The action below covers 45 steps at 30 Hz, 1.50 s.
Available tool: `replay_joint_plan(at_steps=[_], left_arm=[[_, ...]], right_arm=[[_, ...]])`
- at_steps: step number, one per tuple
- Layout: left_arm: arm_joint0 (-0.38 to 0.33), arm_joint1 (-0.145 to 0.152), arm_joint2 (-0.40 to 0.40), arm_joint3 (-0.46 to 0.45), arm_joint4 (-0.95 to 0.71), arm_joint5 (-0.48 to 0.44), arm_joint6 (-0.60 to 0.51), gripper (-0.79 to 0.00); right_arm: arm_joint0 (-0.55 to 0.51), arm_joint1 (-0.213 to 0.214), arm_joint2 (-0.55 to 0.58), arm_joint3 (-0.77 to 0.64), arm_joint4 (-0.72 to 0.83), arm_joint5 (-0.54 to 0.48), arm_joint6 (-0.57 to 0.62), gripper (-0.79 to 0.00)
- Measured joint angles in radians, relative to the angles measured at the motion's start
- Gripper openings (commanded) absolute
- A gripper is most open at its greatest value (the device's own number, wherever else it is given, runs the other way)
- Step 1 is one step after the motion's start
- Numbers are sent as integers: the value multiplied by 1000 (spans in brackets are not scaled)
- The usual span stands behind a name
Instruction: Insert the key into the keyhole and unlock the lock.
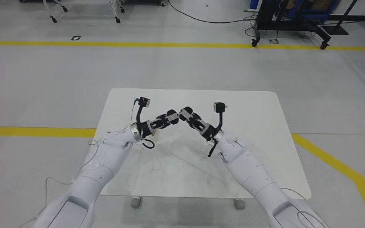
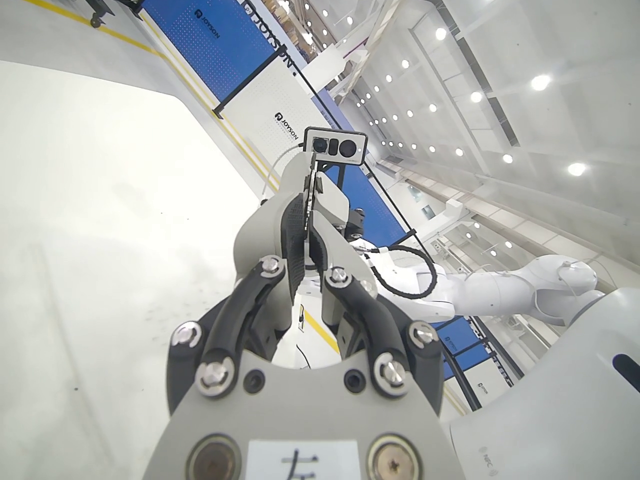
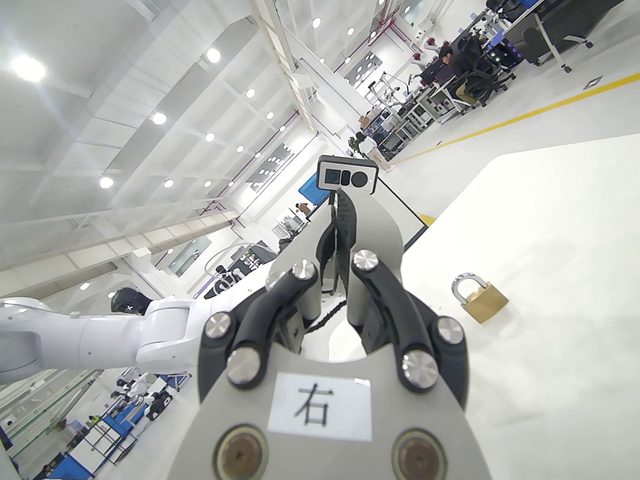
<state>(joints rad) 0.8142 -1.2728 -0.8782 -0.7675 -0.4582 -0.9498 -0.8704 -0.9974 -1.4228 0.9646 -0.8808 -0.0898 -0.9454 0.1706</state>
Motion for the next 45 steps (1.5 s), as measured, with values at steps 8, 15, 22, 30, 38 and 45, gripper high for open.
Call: replay_joint_plan(at_steps=[8,15,22,30,38,45], left_arm=[[-5,1,6,12,-1,-9,10,-785],[-8,1,10,23,-2,-17,17,-785],[-17,2,4,41,-10,-26,26,-785],[-14,15,-19,37,-59,-13,13,-785],[-13,16,-20,32,-52,-9,18,-785],[1,38,-32,-43,119,53,15,-785]], right_arm=[[-3,-1,4,-6,5,2,22,-785],[-5,-3,2,-6,21,4,49,0],[-5,-2,2,-5,21,5,48,0],[-5,-2,2,-5,21,5,48,0],[-1,4,5,-9,-12,34,64,0],[-20,51,39,-61,-158,118,315,0]])
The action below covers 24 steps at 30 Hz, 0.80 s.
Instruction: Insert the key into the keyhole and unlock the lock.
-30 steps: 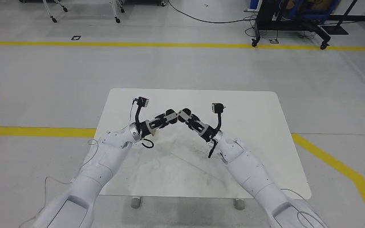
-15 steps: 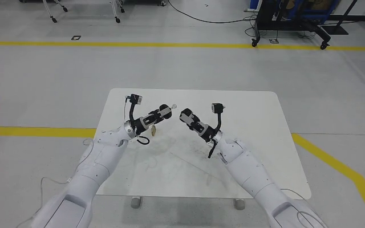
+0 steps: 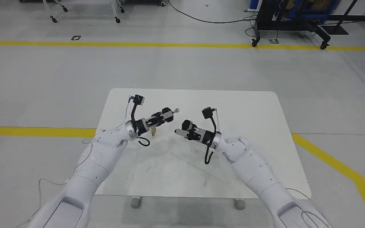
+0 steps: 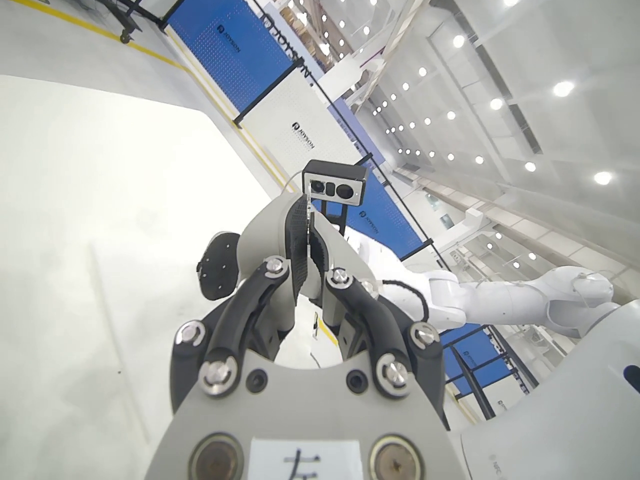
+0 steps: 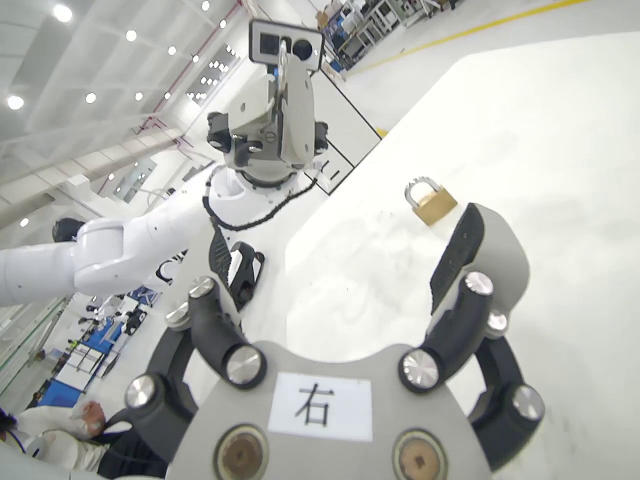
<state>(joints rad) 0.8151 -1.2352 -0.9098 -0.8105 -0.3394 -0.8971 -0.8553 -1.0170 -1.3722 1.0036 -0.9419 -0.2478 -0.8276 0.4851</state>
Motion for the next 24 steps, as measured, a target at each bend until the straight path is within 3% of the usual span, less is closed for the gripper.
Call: replay_joint_plan(at_steps=[6,11,12,15,18,24], left_arm=[[10,14,4,-63,84,20,-68,-785],[19,25,14,-104,104,28,-97,-785],[19,29,19,-115,114,34,-101,-785],[22,40,41,-147,147,43,-110,-785],[23,49,67,-173,166,49,-117,-785],[16,62,96,-180,154,40,-108,-785]], right_arm=[[-51,45,51,-91,143,-15,272,0],[-75,68,90,-131,220,11,355,0],[-79,71,95,-136,232,12,360,-71],[-88,77,97,-152,273,-2,385,-154],[-86,81,93,-155,290,2,403,-394],[-82,87,86,-148,296,0,398,-505]])
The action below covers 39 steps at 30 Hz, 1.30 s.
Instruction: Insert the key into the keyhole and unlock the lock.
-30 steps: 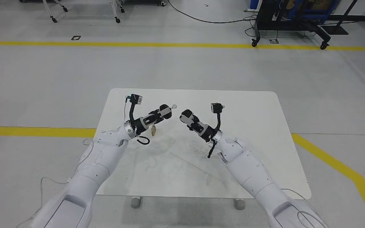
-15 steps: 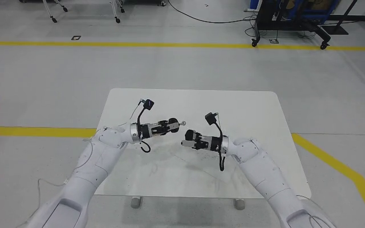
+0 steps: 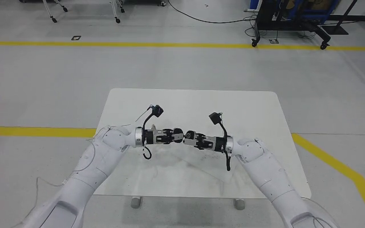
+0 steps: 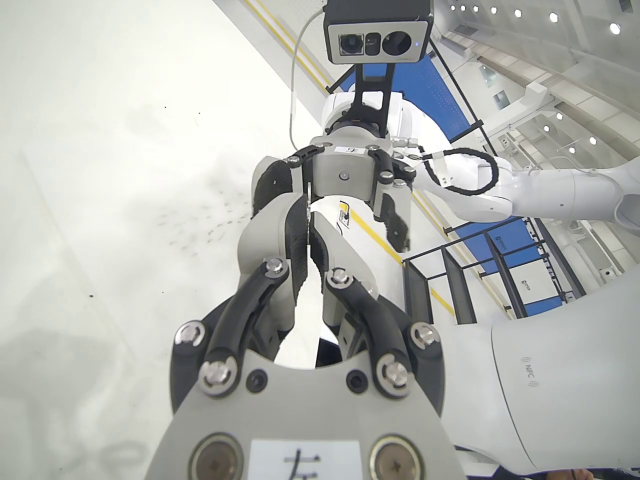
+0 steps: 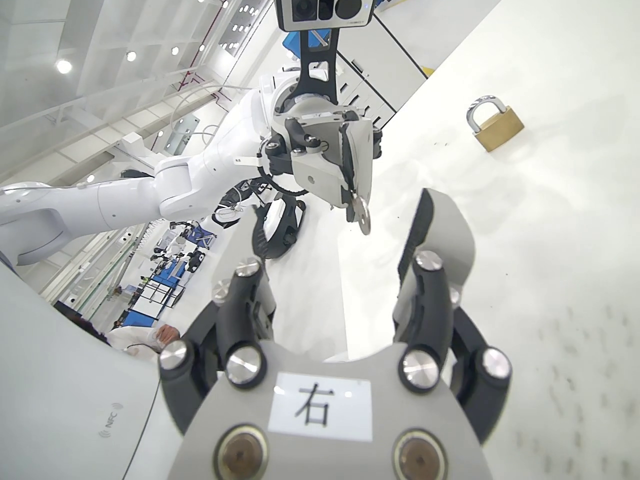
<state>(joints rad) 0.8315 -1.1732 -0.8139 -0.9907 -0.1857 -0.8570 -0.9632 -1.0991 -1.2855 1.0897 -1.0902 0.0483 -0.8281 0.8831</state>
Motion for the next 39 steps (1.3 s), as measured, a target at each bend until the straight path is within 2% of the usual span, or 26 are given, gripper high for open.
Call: replay_joint_plan(at_steps=[12,13,15,17,28,29,30,39], left_arm=[[-17,21,54,-5,-21,-16,16,-785],[-18,22,57,-4,-22,-18,18,-785],[-22,25,66,-4,-25,-20,20,-785],[-24,27,73,-5,-27,-22,22,-785],[-39,39,108,1,-39,-38,38,-785],[-40,39,110,3,-42,-39,39,-603],[-41,40,110,8,-49,-41,41,0],[-46,38,93,41,-88,-42,75,0]], right_arm=[[-9,15,-1,-15,-7,1,-21,-576],[-10,15,-2,-15,-6,0,-22,-600],[-11,17,-5,-17,-3,0,-24,-739],[-11,19,-8,-18,-1,1,-22,-785],[-19,32,-11,-35,-17,4,-33,-785],[-19,33,-10,-36,-19,4,-35,-785],[-20,34,-9,-39,-21,4,-37,-785],[-29,48,23,-32,-53,-15,-107,-785]])
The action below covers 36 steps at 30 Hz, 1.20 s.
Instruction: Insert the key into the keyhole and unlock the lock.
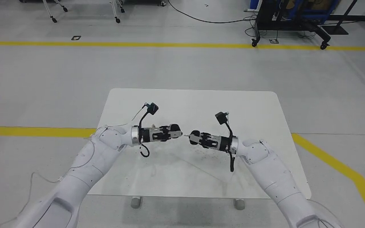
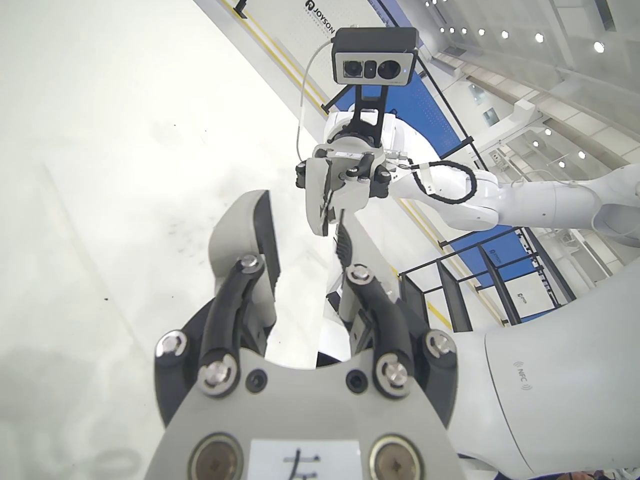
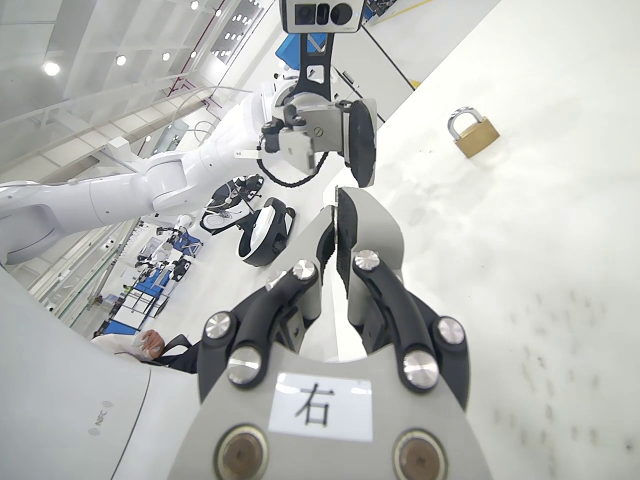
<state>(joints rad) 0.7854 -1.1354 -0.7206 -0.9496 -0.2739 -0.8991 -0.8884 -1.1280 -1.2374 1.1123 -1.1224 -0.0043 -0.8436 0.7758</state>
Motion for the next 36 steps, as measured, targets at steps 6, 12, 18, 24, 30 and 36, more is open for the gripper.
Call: replay_joint_plan(at_steps=[6,12,18,24,30,36], left_arm=[[5,3,-9,-22,57,27,44,0],[44,32,-95,-88,281,24,219,0],[104,68,-193,-155,557,94,367,0],[151,80,-209,-245,860,318,441,0],[169,75,-196,-264,991,447,467,-129],[172,65,-168,-274,1113,578,442,-372]], right_arm=[[-4,2,9,1,-4,-3,-13,-785],[-4,2,9,1,-4,-3,-13,-785],[-4,2,9,1,-4,-3,-13,-785],[-4,2,9,1,-4,-3,-13,-785],[-4,2,9,1,-4,-3,-13,-785],[-4,2,9,1,-4,-3,-13,-785]])
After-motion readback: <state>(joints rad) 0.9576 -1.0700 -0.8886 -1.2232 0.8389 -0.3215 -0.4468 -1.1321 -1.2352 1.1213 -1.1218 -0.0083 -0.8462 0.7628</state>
